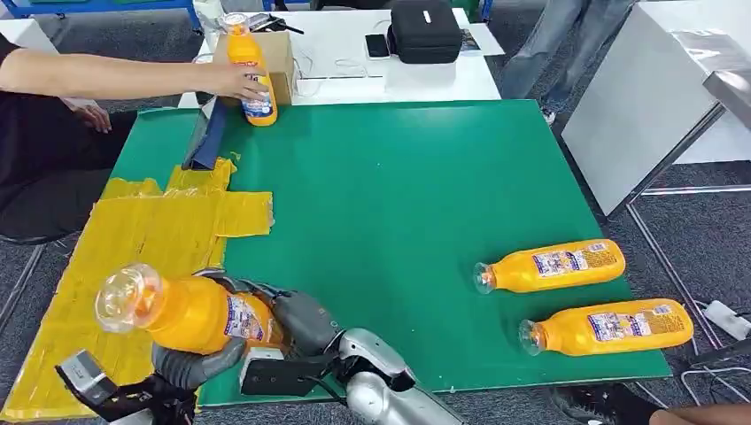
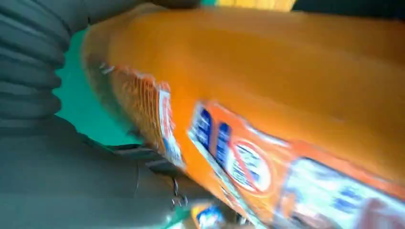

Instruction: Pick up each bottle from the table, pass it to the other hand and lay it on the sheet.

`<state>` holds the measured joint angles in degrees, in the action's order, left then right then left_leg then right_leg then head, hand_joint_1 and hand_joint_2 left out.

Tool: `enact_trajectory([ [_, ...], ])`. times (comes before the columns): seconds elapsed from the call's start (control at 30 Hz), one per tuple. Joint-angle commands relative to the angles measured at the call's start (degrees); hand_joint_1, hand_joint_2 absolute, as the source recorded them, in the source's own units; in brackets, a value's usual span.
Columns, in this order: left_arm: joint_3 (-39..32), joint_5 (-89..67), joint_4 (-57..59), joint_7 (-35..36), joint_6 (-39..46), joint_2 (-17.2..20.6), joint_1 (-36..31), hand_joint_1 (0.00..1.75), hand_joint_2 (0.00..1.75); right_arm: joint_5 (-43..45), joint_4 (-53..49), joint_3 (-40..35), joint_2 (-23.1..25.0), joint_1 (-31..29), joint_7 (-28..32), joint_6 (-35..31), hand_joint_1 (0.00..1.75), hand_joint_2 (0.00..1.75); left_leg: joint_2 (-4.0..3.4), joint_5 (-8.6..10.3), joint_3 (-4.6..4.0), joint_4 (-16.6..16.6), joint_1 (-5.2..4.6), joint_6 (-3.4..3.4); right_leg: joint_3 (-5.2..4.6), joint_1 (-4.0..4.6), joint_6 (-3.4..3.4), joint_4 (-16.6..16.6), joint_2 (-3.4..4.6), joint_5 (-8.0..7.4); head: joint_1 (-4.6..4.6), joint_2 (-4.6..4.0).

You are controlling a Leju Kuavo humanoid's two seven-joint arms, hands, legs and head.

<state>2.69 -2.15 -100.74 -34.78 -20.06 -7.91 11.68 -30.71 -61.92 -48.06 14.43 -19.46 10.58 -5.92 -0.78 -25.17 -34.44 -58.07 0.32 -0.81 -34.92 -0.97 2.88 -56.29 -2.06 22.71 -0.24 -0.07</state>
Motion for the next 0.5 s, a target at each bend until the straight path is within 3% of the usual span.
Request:
enact_trajectory([
  [0.03,-10.1,-32.1,-2.9,-4.5,25.6,1.1,0.8,1.75,1.75,-1.4,-13.9,8.0,-3.5,-0.1,-0.9,-1.8,0.0,1.75,-0.05,-0.06,0.07,0.0,0.03,0.03,0.06,0.01,-0.11,0.0,0.22,0.03,0.02,0.0],
  [0.13,-8.5,-51.6,1.0,0.7,43.0,3.0,0.0,1.75,1.75,-3.1,-22.2,10.8,-7.9,2.7,-1.1,-4.3,0.0,1.75,0.11,-0.03,0.11,0.0,0.06,0.04,0.13,0.05,-0.11,0.0,0.06,0.05,0.0,0.0],
  [0.23,-3.1,-65.9,8.9,9.3,52.1,4.8,-2.9,1.75,1.75,-0.5,-28.4,16.5,-14.3,8.0,1.1,-4.1,0.0,1.75,0.48,0.06,0.19,0.1,0.0,0.0,0.26,-0.01,-0.05,0.1,-0.32,0.09,0.0,0.0],
  [0.33,1.5,-76.2,17.7,18.0,57.3,6.9,-6.4,1.75,1.75,1.2,-30.6,20.9,-17.2,11.7,4.3,-3.1,0.0,1.75,0.87,0.13,0.39,0.3,-0.02,-0.04,0.53,-0.04,-0.04,0.3,-0.64,0.12,-0.02,0.0],
  [0.5,4.1,-80.2,22.3,22.7,58.3,9.0,-7.9,1.75,1.75,1.4,-30.4,21.0,-17.1,11.6,4.8,-2.1,0.0,1.75,0.49,0.02,0.28,0.1,-0.12,0.0,0.36,-0.12,-0.08,0.2,-0.14,0.04,0.0,0.0],
])
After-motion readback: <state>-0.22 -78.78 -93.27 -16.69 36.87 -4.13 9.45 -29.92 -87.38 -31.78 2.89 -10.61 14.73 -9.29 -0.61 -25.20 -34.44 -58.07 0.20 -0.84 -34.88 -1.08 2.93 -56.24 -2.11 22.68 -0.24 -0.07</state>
